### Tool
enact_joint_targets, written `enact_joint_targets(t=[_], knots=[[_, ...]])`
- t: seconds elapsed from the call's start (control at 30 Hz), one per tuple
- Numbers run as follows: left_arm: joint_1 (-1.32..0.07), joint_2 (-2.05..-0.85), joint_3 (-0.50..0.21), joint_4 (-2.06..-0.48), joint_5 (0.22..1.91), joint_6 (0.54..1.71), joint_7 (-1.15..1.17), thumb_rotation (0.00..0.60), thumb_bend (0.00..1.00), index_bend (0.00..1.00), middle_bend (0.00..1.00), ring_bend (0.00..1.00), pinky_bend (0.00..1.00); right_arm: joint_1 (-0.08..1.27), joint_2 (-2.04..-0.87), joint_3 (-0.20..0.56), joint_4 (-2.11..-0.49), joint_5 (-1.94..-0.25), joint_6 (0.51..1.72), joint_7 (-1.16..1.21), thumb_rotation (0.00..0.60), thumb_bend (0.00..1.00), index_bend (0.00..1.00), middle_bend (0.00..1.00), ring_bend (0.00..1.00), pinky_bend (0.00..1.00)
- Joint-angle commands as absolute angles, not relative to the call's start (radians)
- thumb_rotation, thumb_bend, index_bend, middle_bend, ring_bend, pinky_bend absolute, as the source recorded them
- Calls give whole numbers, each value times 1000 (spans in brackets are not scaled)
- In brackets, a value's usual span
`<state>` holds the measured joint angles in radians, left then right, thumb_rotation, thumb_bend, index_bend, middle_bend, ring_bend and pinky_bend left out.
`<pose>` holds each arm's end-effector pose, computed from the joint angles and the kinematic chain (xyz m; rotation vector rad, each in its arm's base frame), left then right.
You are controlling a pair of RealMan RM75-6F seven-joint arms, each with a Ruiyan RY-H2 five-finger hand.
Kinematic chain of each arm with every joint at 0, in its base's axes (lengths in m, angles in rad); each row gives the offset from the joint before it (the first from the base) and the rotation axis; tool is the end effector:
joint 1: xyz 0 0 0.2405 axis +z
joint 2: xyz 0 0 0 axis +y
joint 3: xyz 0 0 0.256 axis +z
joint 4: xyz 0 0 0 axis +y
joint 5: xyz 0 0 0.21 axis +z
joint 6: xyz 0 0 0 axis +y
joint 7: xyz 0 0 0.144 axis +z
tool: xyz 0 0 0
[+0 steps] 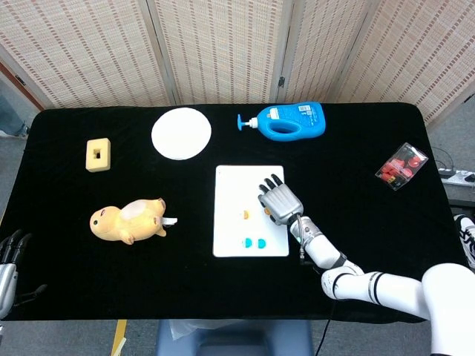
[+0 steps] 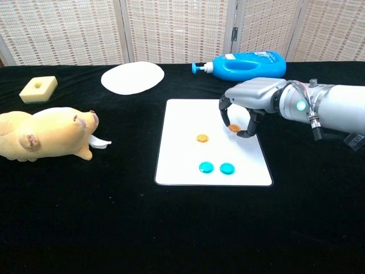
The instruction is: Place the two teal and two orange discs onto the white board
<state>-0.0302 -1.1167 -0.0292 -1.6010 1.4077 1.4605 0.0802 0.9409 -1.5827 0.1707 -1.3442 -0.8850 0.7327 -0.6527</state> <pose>-0.3377 0.1580 0.1603 -1.3290 -0.9367 -0.7208 -0.1259 -0.3826 -0.0424 2.0836 -0.7147 0.6017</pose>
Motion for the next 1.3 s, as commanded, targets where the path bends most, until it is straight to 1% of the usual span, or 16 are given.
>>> enact_joint_targets(t=[0.03,0.43,0.73,0.83,1.03,1.17,1.3], knots=[[-29,-1118,-29,-1597,1405,1460,76,600,100,0,0,0,0,962,-1612,158,-1323,-870,732,-666,600,422,515,190,75,0],[-26,-1125,-29,-1578,1400,1455,58,600,100,0,0,0,0,997,-1646,130,-1310,-873,762,-686,600,422,511,187,73,0],[-24,-1127,-29,-1567,1398,1454,46,600,100,0,0,0,0,1015,-1666,119,-1289,-859,770,-698,600,423,479,184,71,0],[-23,-1128,-29,-1564,1398,1454,42,600,100,0,0,0,0,1019,-1666,116,-1290,-859,771,-698,600,422,453,183,71,0],[-23,-1133,-29,-1558,1399,1452,38,600,100,0,0,0,0,1020,-1659,106,-1297,-857,782,-703,600,424,368,180,69,0],[-24,-1134,-30,-1556,1400,1451,38,600,99,0,0,0,0,1017,-1652,108,-1308,-866,793,-692,600,426,342,180,69,0],[-27,-1129,-33,-1560,1402,1451,42,600,99,0,0,0,0,996,-1613,127,-1356,-899,847,-655,600,427,332,179,73,0]])
